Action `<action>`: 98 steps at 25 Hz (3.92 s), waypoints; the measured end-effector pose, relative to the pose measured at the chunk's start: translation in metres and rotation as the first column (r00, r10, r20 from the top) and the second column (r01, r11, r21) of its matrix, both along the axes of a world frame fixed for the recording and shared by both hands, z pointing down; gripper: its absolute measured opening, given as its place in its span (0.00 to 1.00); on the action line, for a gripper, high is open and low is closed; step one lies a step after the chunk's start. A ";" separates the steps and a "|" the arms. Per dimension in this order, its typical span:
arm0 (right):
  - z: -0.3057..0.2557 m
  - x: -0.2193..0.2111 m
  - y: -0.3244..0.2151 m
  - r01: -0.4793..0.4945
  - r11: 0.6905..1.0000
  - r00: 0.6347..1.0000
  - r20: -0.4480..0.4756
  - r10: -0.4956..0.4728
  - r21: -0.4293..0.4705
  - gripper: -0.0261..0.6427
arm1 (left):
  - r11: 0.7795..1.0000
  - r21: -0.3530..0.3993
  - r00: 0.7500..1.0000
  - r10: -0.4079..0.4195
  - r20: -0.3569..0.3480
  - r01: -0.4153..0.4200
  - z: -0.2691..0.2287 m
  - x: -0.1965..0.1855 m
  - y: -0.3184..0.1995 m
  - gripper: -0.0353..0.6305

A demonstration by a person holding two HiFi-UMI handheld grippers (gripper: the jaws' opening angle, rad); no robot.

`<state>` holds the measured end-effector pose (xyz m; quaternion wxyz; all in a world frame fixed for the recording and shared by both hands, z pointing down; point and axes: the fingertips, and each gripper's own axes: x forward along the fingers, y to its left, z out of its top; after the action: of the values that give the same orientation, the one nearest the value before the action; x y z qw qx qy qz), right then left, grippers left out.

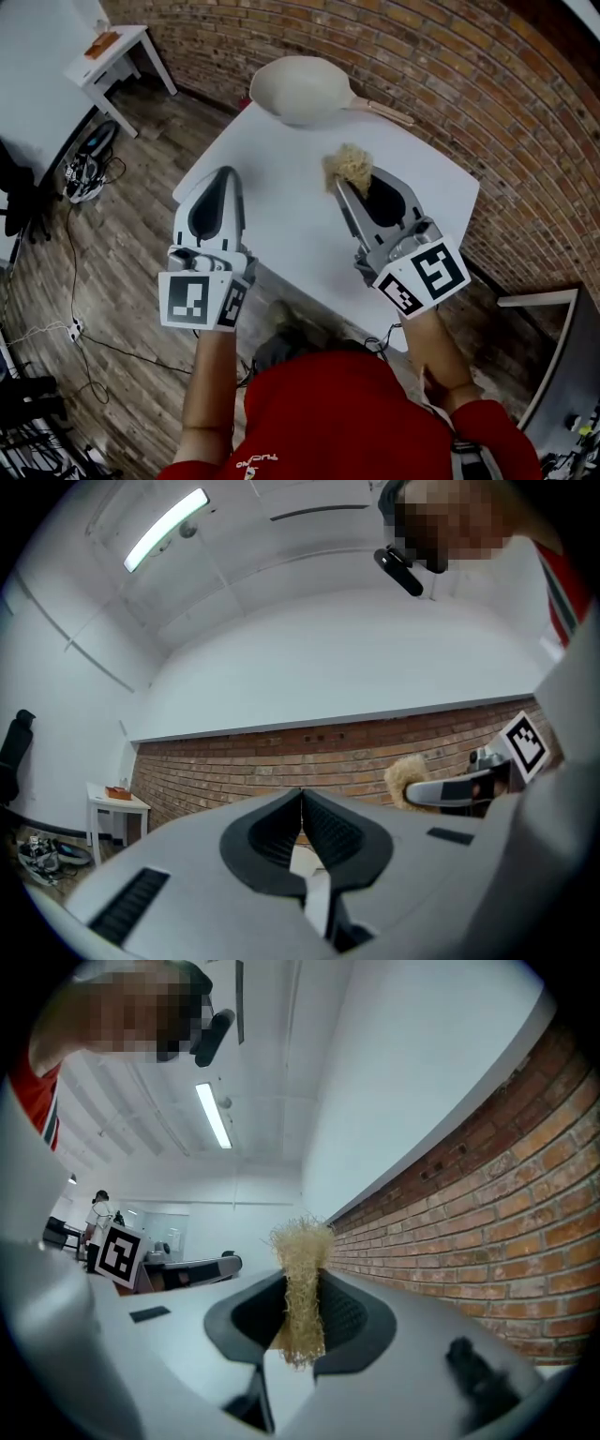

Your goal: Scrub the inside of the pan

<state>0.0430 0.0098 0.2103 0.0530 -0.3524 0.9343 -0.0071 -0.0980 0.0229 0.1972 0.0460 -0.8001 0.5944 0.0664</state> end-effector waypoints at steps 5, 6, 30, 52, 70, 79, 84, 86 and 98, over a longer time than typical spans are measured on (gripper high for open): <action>-0.001 -0.036 -0.049 -0.060 0.998 0.998 -0.023 0.060 0.006 0.17 | 0.998 0.001 0.998 0.061 0.017 -0.061 0.000 -0.034 -0.054 0.08; -0.002 -0.041 -0.058 -0.070 0.997 0.997 -0.031 0.071 0.011 0.17 | 0.997 0.002 0.997 0.072 0.023 -0.072 0.000 -0.039 -0.064 0.08; 0.008 -0.073 -0.245 -0.012 0.995 0.977 -0.210 0.032 0.095 0.17 | 0.995 -0.055 0.992 0.093 0.084 -0.089 0.036 -0.070 -0.251 0.08; 0.123 -0.131 -0.373 0.025 0.995 0.872 -0.486 -0.068 -0.095 0.17 | 0.986 -0.139 0.981 0.110 0.162 -0.088 0.128 -0.085 -0.364 0.08; 0.286 -0.169 -0.443 0.020 0.883 0.592 -0.707 -0.388 -0.468 0.17 | 0.975 -0.199 0.986 0.123 0.111 -0.099 0.191 -0.114 -0.426 0.08; 0.334 -0.178 -0.437 0.022 0.811 0.466 -0.711 -0.526 -0.585 0.17 | 0.969 -0.228 0.989 0.116 0.093 -0.092 0.207 -0.120 -0.434 0.08; 0.348 -0.176 -0.449 -0.009 0.805 0.450 -0.721 -0.527 -0.594 0.17 | 0.970 -0.216 0.988 0.128 0.085 -0.108 0.207 -0.121 -0.432 0.08; 0.353 -0.168 -0.461 -0.051 0.809 0.448 -0.737 -0.506 -0.586 0.17 | 0.971 -0.214 0.988 0.130 0.080 -0.110 0.207 -0.121 -0.433 0.08; 0.345 -0.131 -0.506 -0.175 0.846 0.455 -0.803 -0.385 -0.504 0.17 | 0.970 -0.215 0.986 0.137 0.093 -0.115 0.204 -0.117 -0.427 0.08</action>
<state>-0.0879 -0.4961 0.5548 -0.5368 -0.2427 0.8042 -0.0792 -0.2152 -0.4036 0.4009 -0.0107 -0.8391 0.5427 -0.0366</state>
